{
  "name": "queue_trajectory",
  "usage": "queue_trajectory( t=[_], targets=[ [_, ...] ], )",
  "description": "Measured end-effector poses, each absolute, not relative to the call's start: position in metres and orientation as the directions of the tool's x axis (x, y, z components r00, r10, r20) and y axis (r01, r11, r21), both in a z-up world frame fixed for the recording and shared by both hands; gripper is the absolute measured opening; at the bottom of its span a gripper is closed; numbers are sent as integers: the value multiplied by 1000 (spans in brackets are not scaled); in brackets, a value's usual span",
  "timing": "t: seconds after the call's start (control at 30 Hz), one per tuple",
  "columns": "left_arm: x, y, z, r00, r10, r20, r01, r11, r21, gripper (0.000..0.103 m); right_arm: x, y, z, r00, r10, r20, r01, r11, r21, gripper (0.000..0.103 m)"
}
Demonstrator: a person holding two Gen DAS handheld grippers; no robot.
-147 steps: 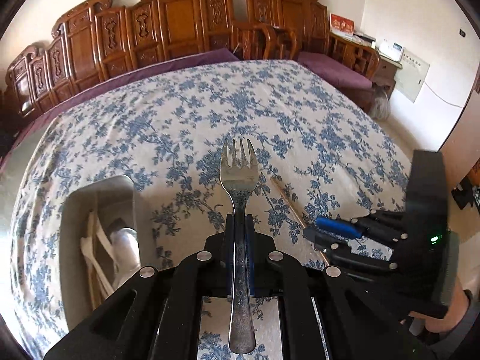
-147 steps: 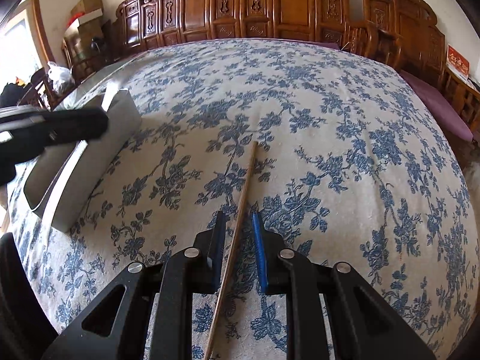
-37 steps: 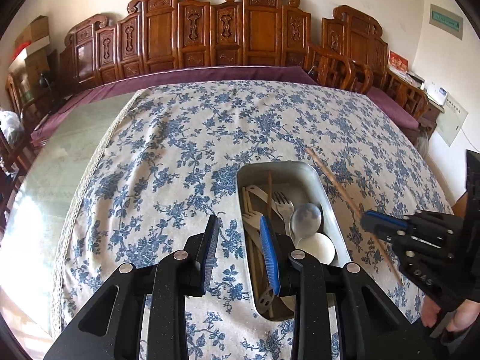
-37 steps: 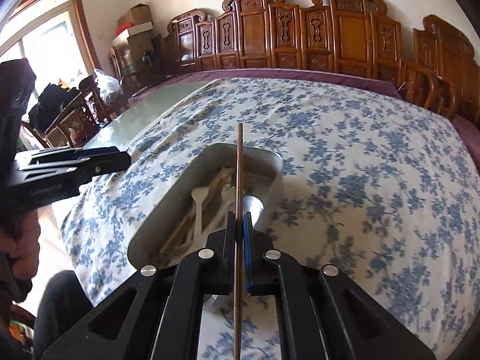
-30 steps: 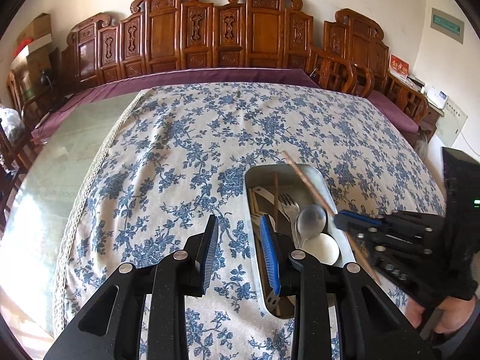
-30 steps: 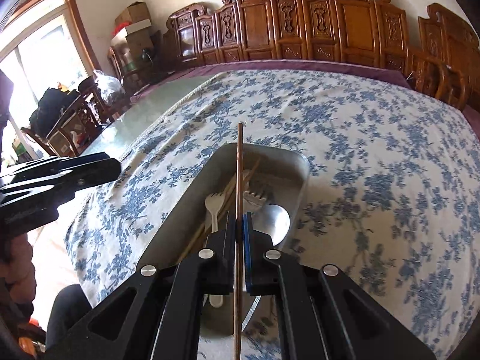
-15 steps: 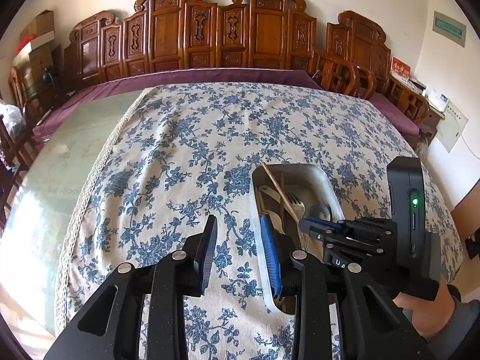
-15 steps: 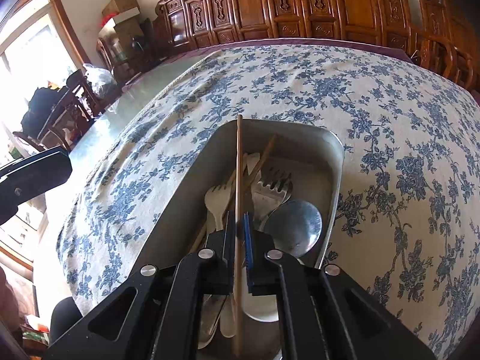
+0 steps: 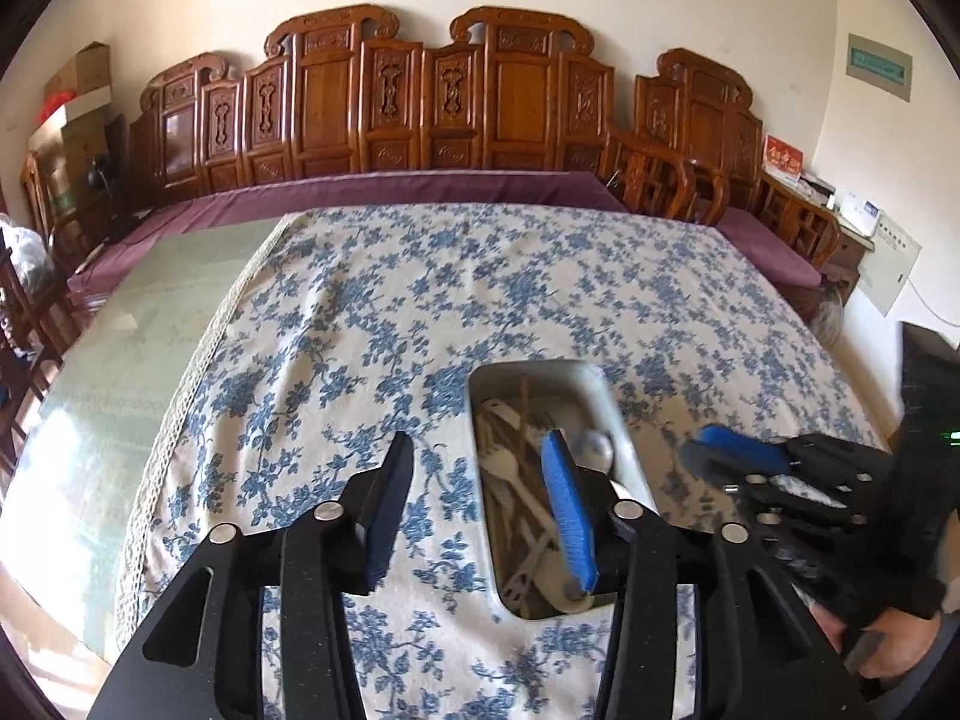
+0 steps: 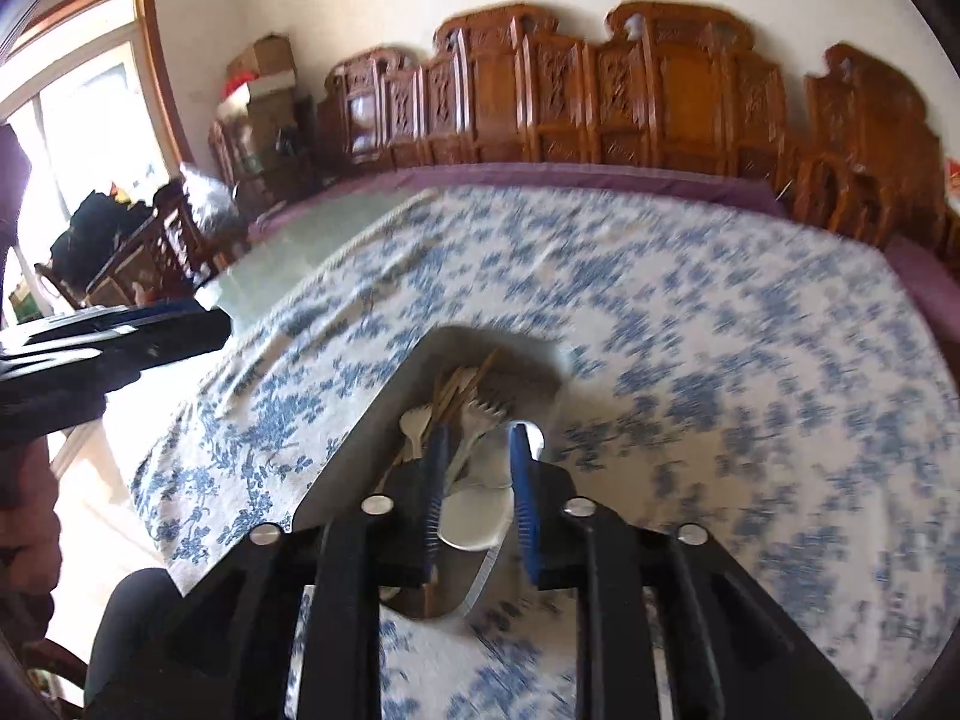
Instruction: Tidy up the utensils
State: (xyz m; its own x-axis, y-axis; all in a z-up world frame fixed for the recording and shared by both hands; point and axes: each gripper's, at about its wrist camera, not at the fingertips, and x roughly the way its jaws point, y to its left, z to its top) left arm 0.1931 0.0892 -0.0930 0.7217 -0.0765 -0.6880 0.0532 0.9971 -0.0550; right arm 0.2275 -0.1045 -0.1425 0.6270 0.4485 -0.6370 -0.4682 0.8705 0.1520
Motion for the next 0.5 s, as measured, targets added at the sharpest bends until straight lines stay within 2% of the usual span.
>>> queue_trajectory(
  t=[0.1, 0.17, 0.4, 0.5],
  targets=[
    [184, 76, -84, 738, -95, -669, 70, 996, -63, 56, 211, -126, -124, 667, 423, -613, -445, 887, 127, 32],
    [177, 66, -77, 750, -105, -653, 83, 994, -64, 62, 200, -143, -110, 699, 402, -592, -419, 900, 116, 45],
    [153, 38, -51, 795, -116, -596, 98, 993, -63, 85, 168, -188, -72, 787, 335, -519, -341, 936, 86, 71],
    [140, 29, -35, 820, -118, -560, 101, 993, -61, 91, 153, -205, -57, 822, 303, -482, -306, 949, 74, 81]
  ],
)
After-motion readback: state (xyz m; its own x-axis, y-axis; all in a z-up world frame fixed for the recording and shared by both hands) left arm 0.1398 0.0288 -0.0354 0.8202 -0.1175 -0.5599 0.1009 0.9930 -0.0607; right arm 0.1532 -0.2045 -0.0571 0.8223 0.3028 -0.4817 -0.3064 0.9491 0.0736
